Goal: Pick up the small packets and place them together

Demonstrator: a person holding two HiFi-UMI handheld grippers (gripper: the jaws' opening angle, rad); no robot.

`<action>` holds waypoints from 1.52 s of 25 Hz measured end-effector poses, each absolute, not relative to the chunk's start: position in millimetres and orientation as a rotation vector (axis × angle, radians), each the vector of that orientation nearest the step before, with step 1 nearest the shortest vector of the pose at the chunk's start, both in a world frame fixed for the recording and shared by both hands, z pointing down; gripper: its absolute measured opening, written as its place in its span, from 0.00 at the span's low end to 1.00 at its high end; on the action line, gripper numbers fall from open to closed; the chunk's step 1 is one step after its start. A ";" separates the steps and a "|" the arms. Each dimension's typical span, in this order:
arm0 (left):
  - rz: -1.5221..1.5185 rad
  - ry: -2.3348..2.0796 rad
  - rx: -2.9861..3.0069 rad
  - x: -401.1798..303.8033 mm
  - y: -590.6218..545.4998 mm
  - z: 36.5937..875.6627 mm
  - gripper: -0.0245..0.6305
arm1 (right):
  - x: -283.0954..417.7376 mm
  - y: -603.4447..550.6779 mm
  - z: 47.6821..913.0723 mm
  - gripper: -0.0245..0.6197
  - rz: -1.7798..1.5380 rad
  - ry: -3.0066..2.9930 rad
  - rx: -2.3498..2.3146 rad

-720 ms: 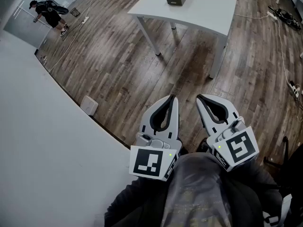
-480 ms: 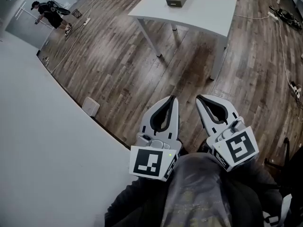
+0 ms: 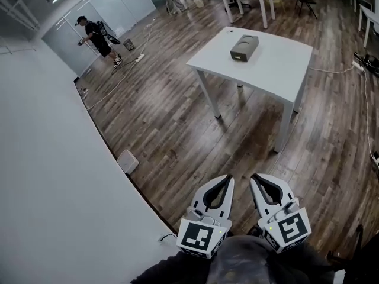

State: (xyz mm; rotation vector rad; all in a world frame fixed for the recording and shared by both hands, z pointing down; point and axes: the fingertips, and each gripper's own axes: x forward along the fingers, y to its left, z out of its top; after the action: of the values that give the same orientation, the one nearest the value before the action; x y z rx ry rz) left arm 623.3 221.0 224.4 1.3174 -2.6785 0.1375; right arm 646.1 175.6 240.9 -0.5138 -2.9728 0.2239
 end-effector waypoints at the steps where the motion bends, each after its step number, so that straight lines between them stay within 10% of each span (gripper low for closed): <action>1: 0.140 -2.667 1.312 626.0 218.8 229.3 0.04 | 646.8 175.3 245.0 0.05 0.232 -2.969 -0.525; 38: -0.069 -2.647 1.351 424.8 262.3 244.8 0.04 | 446.0 226.1 267.4 0.05 0.155 -2.878 -0.514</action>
State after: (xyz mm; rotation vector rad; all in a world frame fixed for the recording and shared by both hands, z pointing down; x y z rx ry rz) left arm 424.8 262.3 244.8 1.3507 -2.6465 -0.0685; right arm 446.0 226.1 267.4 -0.5139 -2.8776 0.1553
